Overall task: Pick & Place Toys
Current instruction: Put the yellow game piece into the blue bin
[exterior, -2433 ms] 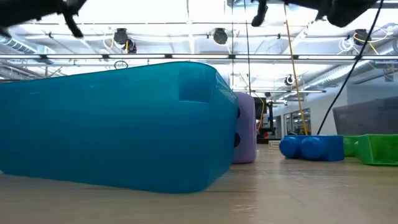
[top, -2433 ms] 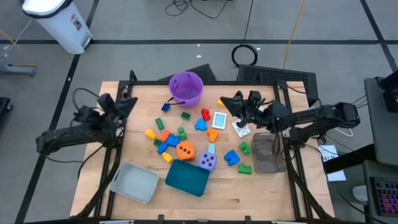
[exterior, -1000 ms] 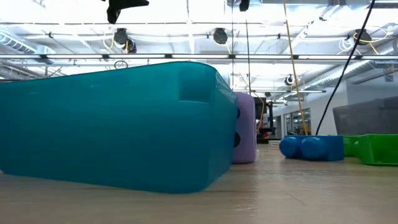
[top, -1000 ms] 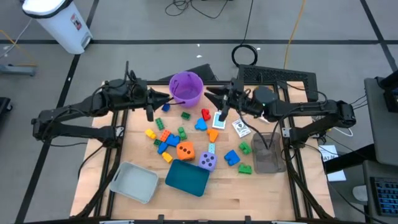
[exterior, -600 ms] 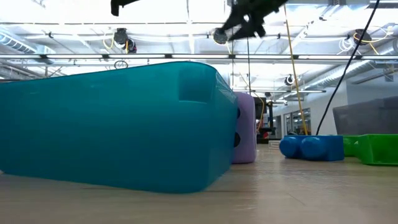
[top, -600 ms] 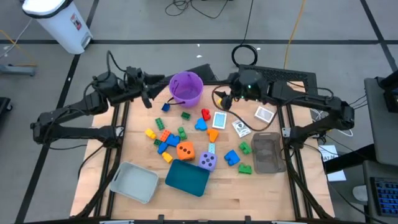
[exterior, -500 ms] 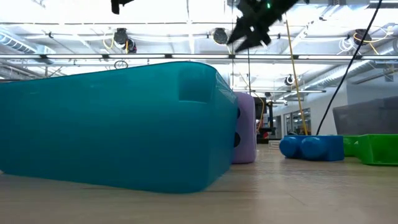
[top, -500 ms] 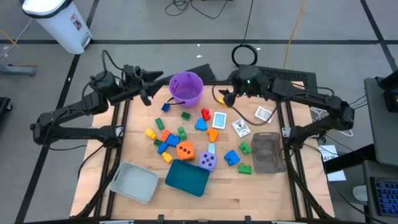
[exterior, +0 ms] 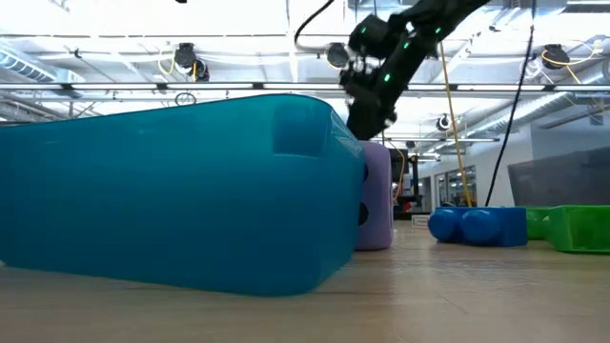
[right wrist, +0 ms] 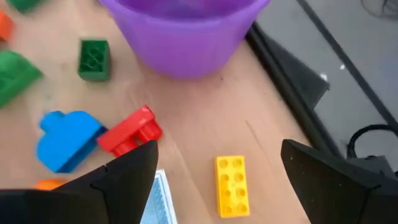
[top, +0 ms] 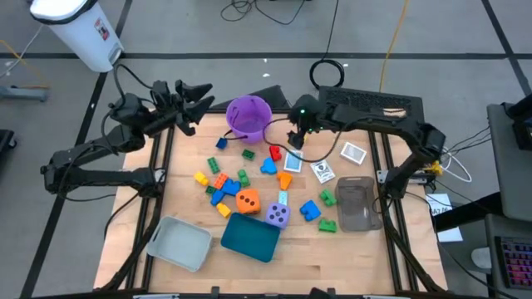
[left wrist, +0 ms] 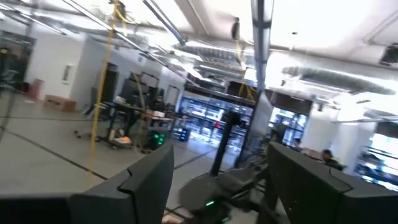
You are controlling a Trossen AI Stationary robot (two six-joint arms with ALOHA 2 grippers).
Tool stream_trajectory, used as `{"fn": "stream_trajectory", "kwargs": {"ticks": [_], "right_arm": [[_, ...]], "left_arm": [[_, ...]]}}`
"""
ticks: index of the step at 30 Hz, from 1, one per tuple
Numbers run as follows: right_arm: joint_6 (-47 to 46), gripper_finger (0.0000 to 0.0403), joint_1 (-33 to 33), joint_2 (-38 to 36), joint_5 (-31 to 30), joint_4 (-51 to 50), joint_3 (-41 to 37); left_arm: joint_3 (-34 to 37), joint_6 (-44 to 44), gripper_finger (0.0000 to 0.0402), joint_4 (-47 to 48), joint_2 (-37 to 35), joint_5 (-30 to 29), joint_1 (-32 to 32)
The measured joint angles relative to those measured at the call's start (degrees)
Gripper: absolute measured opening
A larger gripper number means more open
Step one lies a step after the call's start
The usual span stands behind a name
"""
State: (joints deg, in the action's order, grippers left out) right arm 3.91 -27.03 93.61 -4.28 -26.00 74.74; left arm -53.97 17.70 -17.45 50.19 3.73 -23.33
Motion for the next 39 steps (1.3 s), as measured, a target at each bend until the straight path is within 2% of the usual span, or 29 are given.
{"fn": "stream_trajectory", "kwargs": {"ticks": [8,16,33,39], "right_arm": [[1.9,0.033,-1.5,7.4,-0.2,0.9,-0.1],[1.8,0.0329,-4.4,11.2,-0.2,0.9,-0.6],[-0.1,0.0329,-6.7,11.3,-0.1,5.8,-8.4],[-0.1,0.0301,-6.7,11.3,0.0,5.7,-8.5]], "left_arm": [[0.0,0.9,0.0261,1.4,0.0,1.5,0.2],[0.0,0.8,0.0262,3.2,0.0,1.8,0.2],[0.0,0.0,0.0255,5.8,0.0,1.0,0.2],[0.0,0.0,0.0262,5.8,0.0,0.5,0.2]]}}
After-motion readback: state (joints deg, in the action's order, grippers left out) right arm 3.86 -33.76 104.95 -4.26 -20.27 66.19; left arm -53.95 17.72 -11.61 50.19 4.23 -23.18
